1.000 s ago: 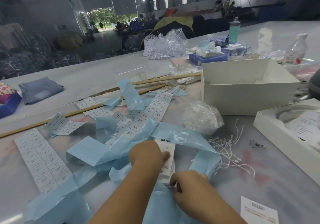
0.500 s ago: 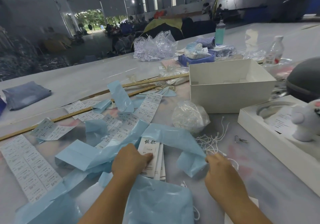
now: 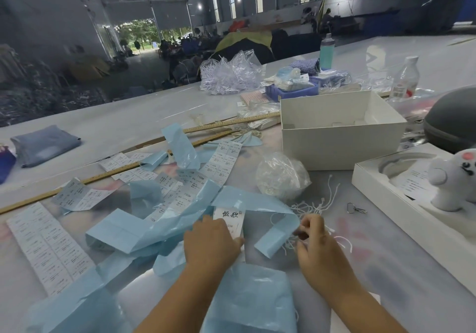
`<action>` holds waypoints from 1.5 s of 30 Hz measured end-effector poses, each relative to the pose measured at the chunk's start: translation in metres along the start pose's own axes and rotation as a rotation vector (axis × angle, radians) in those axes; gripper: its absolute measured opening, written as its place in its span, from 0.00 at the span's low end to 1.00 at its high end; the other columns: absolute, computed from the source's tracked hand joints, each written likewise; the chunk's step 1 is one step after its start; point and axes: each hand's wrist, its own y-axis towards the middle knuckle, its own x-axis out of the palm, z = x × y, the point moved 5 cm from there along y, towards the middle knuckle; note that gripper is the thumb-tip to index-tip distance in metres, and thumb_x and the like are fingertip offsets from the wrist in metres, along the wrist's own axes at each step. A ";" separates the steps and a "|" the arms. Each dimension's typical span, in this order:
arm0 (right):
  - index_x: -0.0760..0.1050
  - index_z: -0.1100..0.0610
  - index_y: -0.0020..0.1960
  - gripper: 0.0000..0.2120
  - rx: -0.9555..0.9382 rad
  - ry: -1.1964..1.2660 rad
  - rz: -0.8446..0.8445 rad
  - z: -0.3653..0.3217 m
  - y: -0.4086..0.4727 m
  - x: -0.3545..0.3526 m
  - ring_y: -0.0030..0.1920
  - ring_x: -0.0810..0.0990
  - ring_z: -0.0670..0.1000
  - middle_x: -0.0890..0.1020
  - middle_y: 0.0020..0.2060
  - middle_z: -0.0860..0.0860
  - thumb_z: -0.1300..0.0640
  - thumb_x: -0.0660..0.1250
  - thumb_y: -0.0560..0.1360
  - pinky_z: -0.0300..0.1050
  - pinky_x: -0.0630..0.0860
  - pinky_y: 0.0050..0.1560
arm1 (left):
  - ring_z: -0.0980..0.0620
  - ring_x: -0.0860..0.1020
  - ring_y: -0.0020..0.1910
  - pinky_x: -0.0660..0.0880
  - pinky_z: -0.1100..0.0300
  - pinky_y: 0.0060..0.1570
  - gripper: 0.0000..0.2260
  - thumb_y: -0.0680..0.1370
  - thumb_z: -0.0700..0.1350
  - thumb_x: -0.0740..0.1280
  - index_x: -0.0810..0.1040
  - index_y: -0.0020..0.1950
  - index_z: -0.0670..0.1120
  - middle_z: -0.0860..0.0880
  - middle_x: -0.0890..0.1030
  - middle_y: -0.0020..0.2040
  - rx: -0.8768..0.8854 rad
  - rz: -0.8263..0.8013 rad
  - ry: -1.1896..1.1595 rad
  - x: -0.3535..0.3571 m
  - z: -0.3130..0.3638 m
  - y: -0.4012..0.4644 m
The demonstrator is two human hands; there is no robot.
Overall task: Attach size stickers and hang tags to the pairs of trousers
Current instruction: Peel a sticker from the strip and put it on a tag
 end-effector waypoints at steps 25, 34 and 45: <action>0.79 0.52 0.47 0.10 0.026 -0.355 -0.138 -0.013 -0.001 0.003 0.50 0.74 0.52 0.75 0.44 0.47 0.48 0.63 0.76 0.49 0.71 0.53 | 0.47 0.82 0.43 0.73 0.62 0.30 0.07 0.76 0.47 0.65 0.66 0.49 0.52 0.49 0.83 0.53 0.099 0.385 -0.323 -0.066 0.005 -0.045; 0.80 0.55 0.47 0.07 -0.078 -0.379 -0.109 -0.019 -0.003 0.010 0.50 0.75 0.53 0.80 0.45 0.49 0.57 0.63 0.78 0.47 0.69 0.54 | 0.46 0.77 0.28 0.71 0.60 0.18 0.12 0.60 0.32 0.77 0.79 0.39 0.42 0.45 0.79 0.35 0.278 0.479 -0.190 -0.084 0.003 -0.088; 0.77 0.56 0.40 0.07 -0.133 0.178 0.174 -0.051 -0.016 -0.031 0.33 0.77 0.47 0.79 0.31 0.47 0.64 0.69 0.76 0.38 0.72 0.33 | 0.46 0.80 0.45 0.80 0.59 0.32 0.12 0.73 0.40 0.70 0.79 0.55 0.43 0.46 0.78 0.52 0.226 0.421 -0.247 -0.075 0.002 -0.115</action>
